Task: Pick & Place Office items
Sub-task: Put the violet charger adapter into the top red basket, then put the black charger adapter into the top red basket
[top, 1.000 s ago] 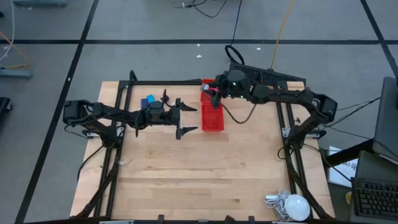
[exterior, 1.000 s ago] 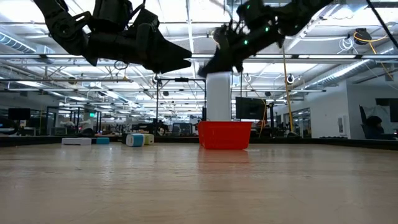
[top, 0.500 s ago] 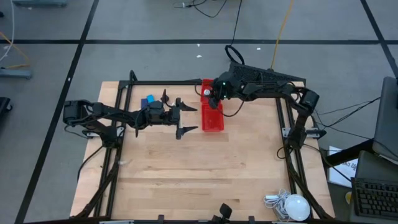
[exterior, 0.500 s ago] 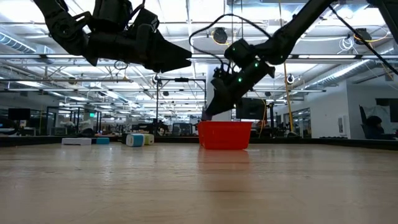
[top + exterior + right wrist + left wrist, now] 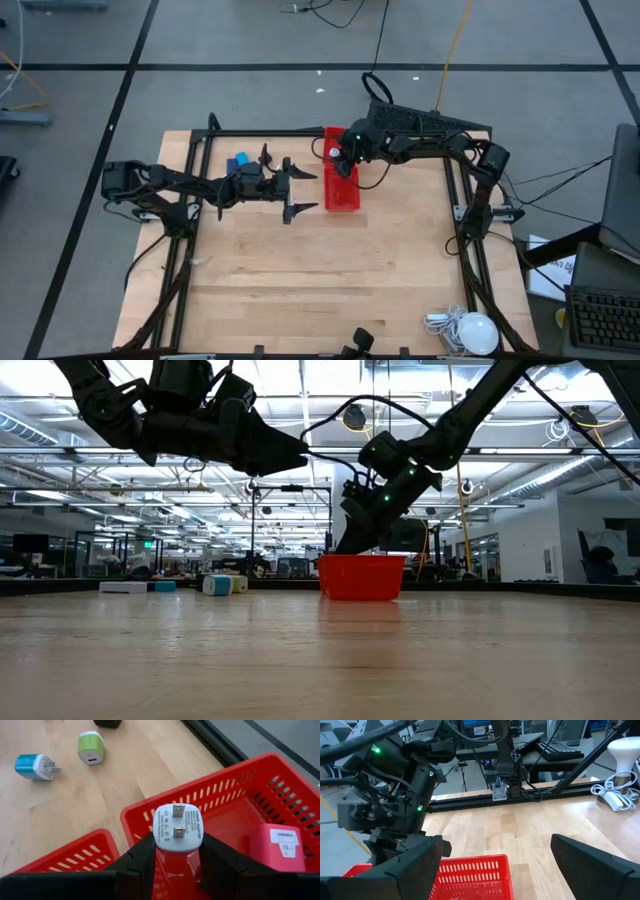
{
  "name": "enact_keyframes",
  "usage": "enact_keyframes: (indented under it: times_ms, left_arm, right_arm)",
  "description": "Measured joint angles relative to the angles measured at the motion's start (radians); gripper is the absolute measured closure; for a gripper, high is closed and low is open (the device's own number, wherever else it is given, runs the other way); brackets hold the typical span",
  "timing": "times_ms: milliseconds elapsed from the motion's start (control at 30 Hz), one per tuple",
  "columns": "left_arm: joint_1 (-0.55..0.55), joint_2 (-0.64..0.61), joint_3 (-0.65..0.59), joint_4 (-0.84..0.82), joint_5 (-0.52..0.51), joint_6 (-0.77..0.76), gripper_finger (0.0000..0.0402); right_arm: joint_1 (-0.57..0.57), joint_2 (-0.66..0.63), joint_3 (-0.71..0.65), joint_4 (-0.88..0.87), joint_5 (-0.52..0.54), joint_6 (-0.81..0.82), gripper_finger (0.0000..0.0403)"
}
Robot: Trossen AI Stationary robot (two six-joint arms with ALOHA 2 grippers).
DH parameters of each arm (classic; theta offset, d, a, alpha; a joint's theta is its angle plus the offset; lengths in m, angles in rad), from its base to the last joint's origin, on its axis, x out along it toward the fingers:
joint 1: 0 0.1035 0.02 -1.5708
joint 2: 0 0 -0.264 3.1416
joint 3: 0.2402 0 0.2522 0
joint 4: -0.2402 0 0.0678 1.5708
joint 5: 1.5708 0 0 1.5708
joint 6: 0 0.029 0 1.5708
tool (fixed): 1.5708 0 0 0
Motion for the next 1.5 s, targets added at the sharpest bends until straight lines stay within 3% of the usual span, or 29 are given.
enact_keyframes:
  times_ms: [400, 700, 1100, 1300, 1500]
  left_arm:
    - [0.0, 0.0, 0.0, 0.0, 0.0, -0.001, 0.0014]
    - [0.0, 0.0, 0.0, 0.0, 0.0, 0.0, 0.0028]
    - [0.0, 0.0, 0.0, 0.0, 0.0, -0.001, 0.0036]
    - [0.0, 0.0, 0.0, 0.0, 0.0, -0.002, 0.0036]
    - [0.0, 0.0, 0.0, 0.001, 0.0, -0.004, 0.0036]
  right_arm:
    - [0.0, 0.061, -0.002, 0.01, -0.001, 0.0, 0.0285]
    - [0.0, 0.059, -0.002, 0.013, 0.0, 0.0, 0.0284]
    - [0.001, 0.056, -0.002, 0.021, -0.004, -0.051, 0.022]
    - [0.001, -0.009, -0.002, 0.002, -0.005, -0.071, 0.021]
    - [0.007, -0.182, -0.002, -0.09, -0.065, -0.006, 0.0217]
